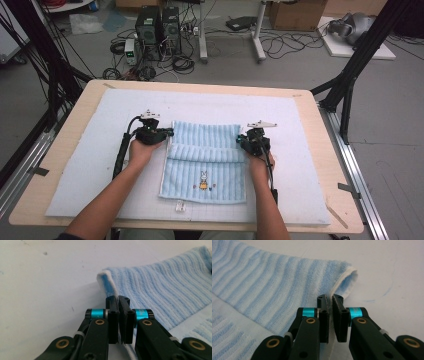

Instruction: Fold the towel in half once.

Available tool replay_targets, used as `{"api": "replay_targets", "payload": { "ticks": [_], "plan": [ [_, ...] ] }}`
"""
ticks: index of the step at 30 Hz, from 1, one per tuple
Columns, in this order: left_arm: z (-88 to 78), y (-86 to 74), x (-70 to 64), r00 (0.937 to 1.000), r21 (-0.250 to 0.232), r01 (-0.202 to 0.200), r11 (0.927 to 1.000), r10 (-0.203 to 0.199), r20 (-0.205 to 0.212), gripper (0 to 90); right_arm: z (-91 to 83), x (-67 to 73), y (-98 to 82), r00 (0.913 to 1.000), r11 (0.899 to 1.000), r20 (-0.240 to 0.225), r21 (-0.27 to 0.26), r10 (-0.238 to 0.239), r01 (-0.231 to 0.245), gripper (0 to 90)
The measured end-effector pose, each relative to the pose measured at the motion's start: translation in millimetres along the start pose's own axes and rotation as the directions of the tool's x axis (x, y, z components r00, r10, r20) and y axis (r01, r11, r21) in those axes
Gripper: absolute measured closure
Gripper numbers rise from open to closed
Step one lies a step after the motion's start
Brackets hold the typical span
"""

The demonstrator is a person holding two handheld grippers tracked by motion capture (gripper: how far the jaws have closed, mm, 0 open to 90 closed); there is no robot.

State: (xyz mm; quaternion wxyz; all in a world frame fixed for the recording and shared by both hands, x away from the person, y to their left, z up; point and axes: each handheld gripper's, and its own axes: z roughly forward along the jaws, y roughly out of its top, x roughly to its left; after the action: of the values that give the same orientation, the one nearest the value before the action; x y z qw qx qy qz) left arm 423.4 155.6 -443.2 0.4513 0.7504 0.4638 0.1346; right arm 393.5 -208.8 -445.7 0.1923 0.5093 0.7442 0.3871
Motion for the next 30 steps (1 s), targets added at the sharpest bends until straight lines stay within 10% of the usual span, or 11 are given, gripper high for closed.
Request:
{"api": "replay_targets", "payload": {
  "ticks": [5, 11, 17, 30],
  "plan": [
    [5.6, 1.6, 8.0, 0.9992, 0.005, 0.039, 0.9992, -0.039, -0.004, 81.9, 4.7, -4.5, 4.7, 0.9996, 1.0, 0.028, -0.012, 0.002, -0.001, 79.4],
    [-14.8, -2.1, 15.8, 0.9924, -0.047, 0.083, 0.9954, -0.079, 0.095, 65.6, -5.6, -5.3, 3.5, 0.9994, 0.999, -0.021, -0.045, 0.027, -0.028, 49.6],
    [-28.9, -8.2, 7.6, 0.9728, -0.104, 0.013, 0.9945, 0.011, 0.231, 52.4, -27.6, -4.7, 1.6, 0.9995, 0.997, -0.029, -0.082, 0.015, -0.017, 35.0],
    [-18.9, -21.8, -18.2, 0.9596, 0.007, -0.184, 0.9829, 0.178, 0.218, 60.1, -35.9, -13.1, -21.4, 0.9854, 0.999, -0.17, 0.043, 0.005, 0.003, 63.3]
  ]
}}
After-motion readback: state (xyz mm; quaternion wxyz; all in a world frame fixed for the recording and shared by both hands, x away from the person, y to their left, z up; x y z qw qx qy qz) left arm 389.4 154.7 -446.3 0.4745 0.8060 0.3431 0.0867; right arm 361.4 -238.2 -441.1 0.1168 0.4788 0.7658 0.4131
